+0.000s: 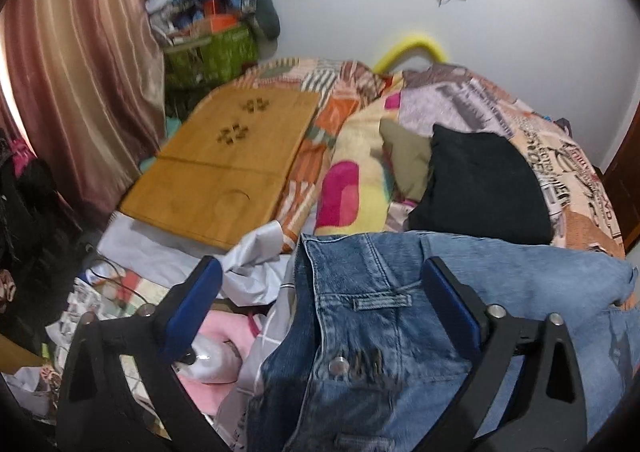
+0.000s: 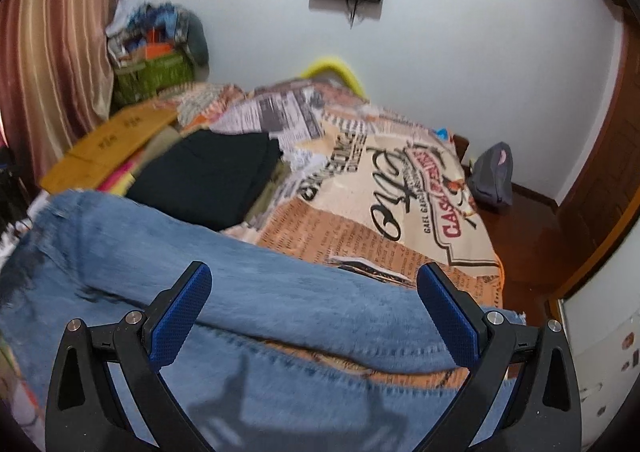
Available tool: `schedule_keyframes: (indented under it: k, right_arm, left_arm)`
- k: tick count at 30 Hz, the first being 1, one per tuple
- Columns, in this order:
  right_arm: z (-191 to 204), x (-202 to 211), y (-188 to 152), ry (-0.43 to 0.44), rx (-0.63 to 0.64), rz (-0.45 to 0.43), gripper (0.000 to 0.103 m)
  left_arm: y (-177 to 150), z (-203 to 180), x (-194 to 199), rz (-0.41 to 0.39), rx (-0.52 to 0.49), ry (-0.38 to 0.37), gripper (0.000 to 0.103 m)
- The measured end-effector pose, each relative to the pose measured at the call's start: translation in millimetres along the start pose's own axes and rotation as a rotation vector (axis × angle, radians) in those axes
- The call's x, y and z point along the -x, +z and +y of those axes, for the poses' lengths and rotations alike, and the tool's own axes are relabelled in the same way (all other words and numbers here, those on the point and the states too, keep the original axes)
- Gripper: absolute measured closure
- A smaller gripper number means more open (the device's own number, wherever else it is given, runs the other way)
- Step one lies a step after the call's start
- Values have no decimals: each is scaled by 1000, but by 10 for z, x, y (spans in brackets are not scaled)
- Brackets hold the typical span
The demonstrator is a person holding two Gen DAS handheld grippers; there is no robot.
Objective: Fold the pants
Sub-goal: 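Move the left tool to the jeans waistband while the right tool reaches the leg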
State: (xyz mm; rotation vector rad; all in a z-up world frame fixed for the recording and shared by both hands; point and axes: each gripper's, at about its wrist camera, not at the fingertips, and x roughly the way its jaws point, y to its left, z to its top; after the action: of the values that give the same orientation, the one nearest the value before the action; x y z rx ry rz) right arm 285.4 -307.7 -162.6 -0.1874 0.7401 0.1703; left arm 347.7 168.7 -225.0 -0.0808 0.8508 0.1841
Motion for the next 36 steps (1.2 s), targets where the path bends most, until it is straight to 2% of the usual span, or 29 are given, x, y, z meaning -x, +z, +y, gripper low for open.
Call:
schedule_keyframes:
  k: [2,7,11,12,14,17,19,20,21,22,24,26,28,32,36]
  right_arm:
    - [-40,-224,26,15,11,29,1]
    - [-88,-743,51,116,38,134,2]
    - [-67,-1132,54,161,68,217,3]
    - [-52,-1230,55,169,77,236,3]
    - [-19,-1404,70,192,101,273,10]
    - [89,-1622,82,221,136,331,11]
    - [161,-1738,76,239,158,363,11]
    - [200,-1797,64,257,170,390,12]
    - [227,-1849,49,284,173,422,13]
    - [245,-1894,36,313,169,454,19]
    - [254,-1904,25,346,147,483,22]
    - [277,-1851,27,367,144,490,38]
    - [315,-1787,24,372,143,492,48]
    - [454,-1620,-12,319,166,460,71]
    - [565,-1454,3,264,183,393,82]
  left_arm:
    - [9,7,-241,51,-2,0,12]
    - [4,6,-703,143,-2,-2,13]
    - [-4,-18,-991,200,-3,-20,15]
    - [-11,-32,-1057,217,-1,-33,18]
    - [-31,-59,-1159,246,6,-63,26]
    - [-30,-83,-1202,252,14,-104,36]
    - [-17,-91,-1209,252,20,-108,38]
    - [-13,-96,-1207,250,19,-110,43]
    - [-12,-99,-1199,251,17,-118,54]
    - [-12,-108,-1187,255,13,-125,59]
    - [3,-113,-1160,246,-3,-98,70]
    - [12,-105,-1124,237,-12,-68,80]
    - [23,-59,-1089,236,1,-84,83]
    - [35,-65,-963,212,-5,-92,95]
    - [75,-135,-812,176,-22,-105,99]
